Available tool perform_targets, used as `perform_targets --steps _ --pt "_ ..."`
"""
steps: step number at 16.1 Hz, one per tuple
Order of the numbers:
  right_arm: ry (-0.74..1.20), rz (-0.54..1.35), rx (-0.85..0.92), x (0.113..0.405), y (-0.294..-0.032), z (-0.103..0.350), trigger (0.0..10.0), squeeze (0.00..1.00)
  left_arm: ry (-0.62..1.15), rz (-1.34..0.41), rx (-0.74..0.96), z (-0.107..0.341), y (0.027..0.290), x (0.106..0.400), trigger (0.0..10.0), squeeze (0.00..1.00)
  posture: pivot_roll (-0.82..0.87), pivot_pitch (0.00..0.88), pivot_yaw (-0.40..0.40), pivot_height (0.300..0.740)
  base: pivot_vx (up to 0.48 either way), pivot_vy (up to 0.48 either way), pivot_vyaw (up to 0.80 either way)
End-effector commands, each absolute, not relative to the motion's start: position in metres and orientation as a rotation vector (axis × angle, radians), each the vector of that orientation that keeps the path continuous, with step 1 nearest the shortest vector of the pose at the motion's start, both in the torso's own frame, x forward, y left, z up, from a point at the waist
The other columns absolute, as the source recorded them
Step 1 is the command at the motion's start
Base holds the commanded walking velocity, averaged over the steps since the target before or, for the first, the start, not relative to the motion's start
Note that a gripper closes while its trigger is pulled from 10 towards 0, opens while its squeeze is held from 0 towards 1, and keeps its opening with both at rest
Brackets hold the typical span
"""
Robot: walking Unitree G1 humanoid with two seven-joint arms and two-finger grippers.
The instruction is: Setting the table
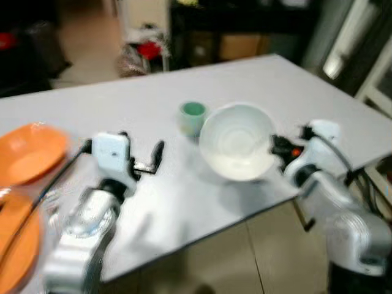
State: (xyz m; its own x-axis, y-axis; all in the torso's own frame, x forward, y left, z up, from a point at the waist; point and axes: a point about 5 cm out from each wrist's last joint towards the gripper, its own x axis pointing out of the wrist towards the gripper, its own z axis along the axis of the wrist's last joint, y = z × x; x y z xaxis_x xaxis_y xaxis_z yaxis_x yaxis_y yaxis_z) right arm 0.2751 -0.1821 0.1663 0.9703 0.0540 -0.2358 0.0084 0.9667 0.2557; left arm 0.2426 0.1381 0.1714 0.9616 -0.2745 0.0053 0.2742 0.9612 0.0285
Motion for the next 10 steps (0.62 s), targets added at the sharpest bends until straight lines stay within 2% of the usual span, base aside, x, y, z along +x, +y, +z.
perform_targets --steps 1,2,6,10 --pt "0.234 0.038 0.291 0.282 -0.179 0.174 10.0 0.0 -0.009 -0.271 0.047 0.172 0.144 0.243 10.0 0.0 -0.12 0.0 0.003 0.74 0.334 0.0 0.0" --pt "0.253 0.024 0.313 0.284 -0.181 0.173 10.0 0.0 -0.011 -0.283 0.049 0.173 0.143 0.243 10.0 0.0 -0.12 0.0 0.004 0.74 0.326 0.0 0.0" --pt "0.469 -0.054 0.413 0.293 -0.2 0.153 10.0 0.0 0.02 -0.368 0.084 0.171 0.142 0.239 10.0 0.0 -0.11 0.0 0.003 0.74 0.0 0.0 0.0" --pt "0.507 -0.086 0.561 0.305 -0.211 0.158 10.0 0.0 0.045 -0.5 0.1 0.17 0.138 0.232 10.0 0.0 -0.11 0.0 -0.002 0.74 0.0 0.0 0.0"
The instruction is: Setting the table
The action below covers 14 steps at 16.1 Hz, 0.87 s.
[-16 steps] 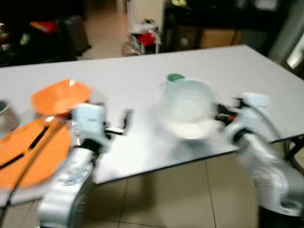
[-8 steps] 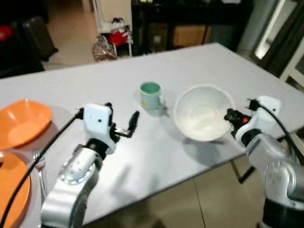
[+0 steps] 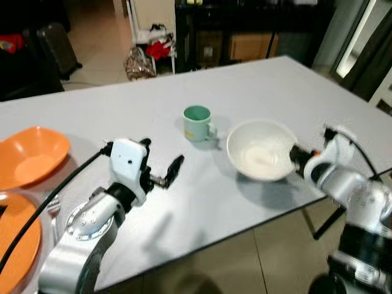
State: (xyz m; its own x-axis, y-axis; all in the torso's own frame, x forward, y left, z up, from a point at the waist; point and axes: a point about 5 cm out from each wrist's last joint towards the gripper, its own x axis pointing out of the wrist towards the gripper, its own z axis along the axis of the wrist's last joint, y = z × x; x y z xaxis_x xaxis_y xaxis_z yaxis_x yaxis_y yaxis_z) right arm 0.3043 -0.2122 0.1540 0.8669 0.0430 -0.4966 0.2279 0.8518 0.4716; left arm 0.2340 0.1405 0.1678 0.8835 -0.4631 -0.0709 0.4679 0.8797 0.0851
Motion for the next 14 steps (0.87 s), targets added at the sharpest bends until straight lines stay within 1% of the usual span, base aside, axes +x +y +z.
perform_targets --steps 1,3,5,8,12,13,14 --pt "0.546 -0.114 0.576 0.307 -0.217 0.156 10.0 0.0 0.043 -0.571 0.098 0.171 0.135 0.229 10.0 0.0 -0.11 0.0 -0.003 0.74 0.0 0.0 0.0" --pt "0.602 -0.171 0.638 0.313 -0.228 0.151 10.0 0.0 0.074 -0.684 0.065 0.172 0.13 0.224 10.0 0.0 -0.11 0.0 -0.001 0.74 0.0 0.0 0.0" --pt "0.599 -0.178 0.72 0.319 -0.23 0.153 10.0 0.0 0.113 -0.759 0.078 0.17 0.13 0.22 10.0 0.0 -0.11 0.0 0.005 0.74 0.0 0.0 0.0" --pt "0.614 -0.255 0.766 0.329 -0.241 0.152 10.0 0.0 0.18 -0.874 0.078 0.167 0.128 0.212 10.0 0.0 -0.11 0.0 0.014 0.74 0.0 0.0 0.0" --pt "0.623 -0.249 0.766 0.34 -0.243 0.157 10.0 0.01 0.195 -0.876 0.096 0.167 0.131 0.213 10.0 0.0 -0.11 0.0 0.018 0.74 0.0 0.0 0.0" --pt "0.632 -0.241 0.764 0.343 -0.242 0.157 10.0 0.23 0.197 -0.877 0.097 0.167 0.131 0.213 10.0 0.0 -0.11 0.0 0.018 0.74 0.0 0.0 0.0" --pt "0.637 -0.237 0.761 0.345 -0.24 0.157 10.0 0.85 0.197 -0.874 0.101 0.167 0.131 0.214 10.0 0.0 -0.1 0.0 0.017 0.74 0.0 0.0 0.0"
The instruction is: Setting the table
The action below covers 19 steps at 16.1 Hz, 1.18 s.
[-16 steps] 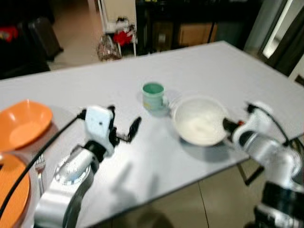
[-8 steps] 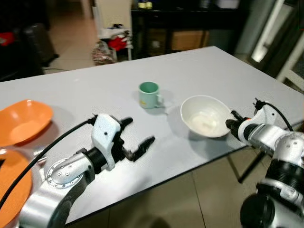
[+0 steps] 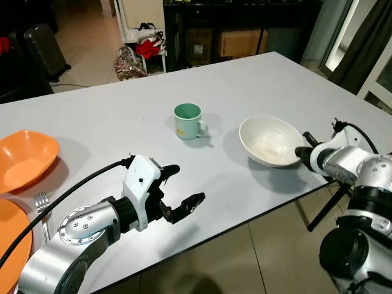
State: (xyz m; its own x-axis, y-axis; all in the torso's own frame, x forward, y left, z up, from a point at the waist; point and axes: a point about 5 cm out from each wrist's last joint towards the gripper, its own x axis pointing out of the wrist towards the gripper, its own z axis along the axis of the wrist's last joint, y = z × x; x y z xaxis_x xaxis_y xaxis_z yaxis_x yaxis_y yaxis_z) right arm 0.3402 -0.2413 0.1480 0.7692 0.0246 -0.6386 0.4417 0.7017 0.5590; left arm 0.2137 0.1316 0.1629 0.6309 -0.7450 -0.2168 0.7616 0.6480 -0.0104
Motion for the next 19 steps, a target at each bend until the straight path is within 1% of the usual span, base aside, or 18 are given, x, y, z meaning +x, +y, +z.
perform_targets --steps 1,2,3,5,7,9,11,12,13,14,15,16,17,19 --pt "0.638 -0.234 0.758 0.346 -0.24 0.157 10.0 0.89 0.197 -0.87 0.104 0.168 0.132 0.214 10.0 0.0 -0.1 0.0 0.014 0.74 0.0 0.0 0.0" --pt "0.642 -0.229 0.756 0.346 -0.238 0.156 10.0 0.96 0.196 -0.863 0.107 0.168 0.132 0.215 10.0 0.0 -0.1 0.0 0.012 0.74 0.0 0.0 0.0" --pt "0.642 -0.226 0.751 0.347 -0.237 0.156 10.0 1.0 0.192 -0.857 0.109 0.168 0.133 0.215 10.0 0.0 -0.1 0.0 0.011 0.74 0.0 0.0 0.0" --pt "0.639 -0.221 0.752 0.346 -0.238 0.157 10.0 1.0 0.187 -0.853 0.107 0.169 0.134 0.215 10.0 0.0 -0.1 0.0 0.012 0.74 0.0 0.0 0.0" --pt "0.624 -0.213 0.75 0.338 -0.24 0.163 10.0 1.0 0.17 -0.841 0.092 0.172 0.136 0.215 10.0 0.0 -0.09 0.0 0.004 0.74 0.0 0.0 0.0" --pt "0.593 -0.197 0.71 0.319 -0.24 0.173 10.0 1.0 0.151 -0.82 0.071 0.176 0.139 0.213 10.0 0.0 -0.09 0.0 0.001 0.74 0.0 0.0 0.0" --pt "0.507 -0.158 0.587 0.296 -0.235 0.191 10.0 1.0 0.131 -0.795 0.047 0.18 0.144 0.211 10.0 0.0 -0.1 0.0 0.008 0.74 0.0 0.0 0.0" --pt "0.414 -0.139 0.482 0.288 -0.232 0.203 10.0 1.0 0.122 -0.78 0.036 0.181 0.146 0.21 10.0 0.0 -0.1 0.0 0.015 0.74 0.0 0.0 0.0" --pt "0.318 -0.091 0.315 0.277 -0.222 0.215 10.0 1.0 0.117 -0.754 0.013 0.182 0.148 0.209 10.0 0.0 -0.11 0.0 0.022 0.74 0.0 0.0 0.0" --pt "0.318 -0.091 0.315 0.277 -0.222 0.215 10.0 1.0 0.117 -0.754 0.013 0.182 0.148 0.209 10.0 0.0 -0.11 0.0 0.022 0.74 0.0 0.0 0.0" --pt "0.244 -0.049 0.226 0.271 -0.213 0.221 10.0 1.0 0.111 -0.717 0.01 0.183 0.148 0.209 10.0 0.0 -0.12 0.0 0.029 0.74 0.0 0.0 0.0" --pt "0.182 0.046 0.154 0.266 -0.194 0.224 10.0 1.0 0.111 -0.63 -0.012 0.181 0.147 0.212 10.0 0.0 -0.11 0.0 0.03 0.74 0.0 0.0 0.0" --pt "0.12 0.096 0.095 0.265 -0.179 0.228 10.0 1.0 0.105 -0.541 -0.024 0.18 0.146 0.216 10.0 0.0 -0.11 0.0 0.027 0.74 0.0 0.0 0.8" --pt "0.042 0.199 -0.02 0.26 -0.151 0.227 10.0 1.0 0.106 -0.423 -0.01 0.179 0.143 0.222 10.0 0.0 -0.09 0.0 0.014 0.74 0.0 0.0 0.8"
